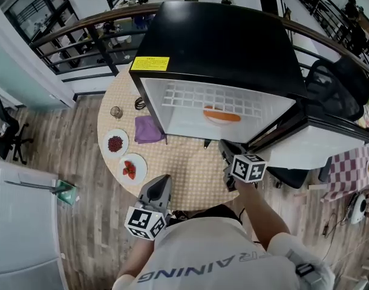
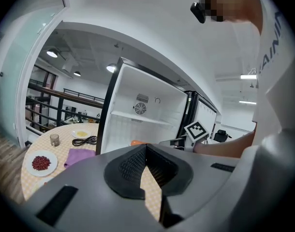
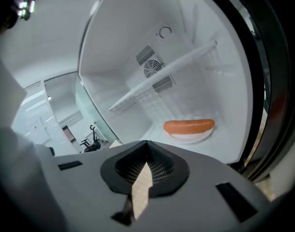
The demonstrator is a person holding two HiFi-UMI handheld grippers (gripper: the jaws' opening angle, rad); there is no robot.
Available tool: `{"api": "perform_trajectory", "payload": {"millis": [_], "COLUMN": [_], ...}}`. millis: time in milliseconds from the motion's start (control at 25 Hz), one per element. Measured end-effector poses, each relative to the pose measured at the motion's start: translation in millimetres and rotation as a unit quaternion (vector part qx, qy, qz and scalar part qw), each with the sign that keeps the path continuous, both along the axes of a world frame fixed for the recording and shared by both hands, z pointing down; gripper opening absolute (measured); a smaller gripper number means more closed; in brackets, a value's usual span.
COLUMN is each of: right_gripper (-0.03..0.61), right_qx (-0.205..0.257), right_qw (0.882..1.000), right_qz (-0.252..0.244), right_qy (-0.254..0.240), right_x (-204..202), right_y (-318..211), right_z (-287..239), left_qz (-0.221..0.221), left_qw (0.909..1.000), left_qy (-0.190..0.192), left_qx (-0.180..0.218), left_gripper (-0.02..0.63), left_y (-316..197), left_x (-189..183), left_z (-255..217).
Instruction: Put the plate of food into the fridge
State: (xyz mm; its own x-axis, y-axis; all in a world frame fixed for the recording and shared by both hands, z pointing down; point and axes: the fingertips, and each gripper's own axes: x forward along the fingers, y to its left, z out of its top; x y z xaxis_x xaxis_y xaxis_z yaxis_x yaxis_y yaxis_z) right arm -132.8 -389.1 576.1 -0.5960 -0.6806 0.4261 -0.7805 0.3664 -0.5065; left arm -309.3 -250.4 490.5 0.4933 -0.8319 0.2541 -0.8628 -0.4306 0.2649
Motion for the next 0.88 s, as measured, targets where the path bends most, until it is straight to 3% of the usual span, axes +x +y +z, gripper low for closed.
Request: {"api": "perform_trajectory", "payload": {"millis": [280,680,880], "right_gripper": [0.02,0.02,0.02], "right_qx": [0.085,0.178,0.186], "right_qw": [0.995,0.983,0.982], "right_qz": [-0.048,-0.034,-0.026], "right_qy": [0.003,0.005,0.004], "right_x": [1,18,20], "right_y": [49,83,83], "right_z": [-66,-141,-146], "left_qz": [0.012,0.041,0.048], "left_qw": [0.9995,0.9941,0.9931], "left_qy": [0.002,-0.032,-0.024], "left_qx": [0.03,0.095,0.104], "left_gripper": [0.009,0.009,0.009], "left_y": [-16,-34,-36], "left_x": [7,34,36], "left_z": [-22,-70,-76]}}
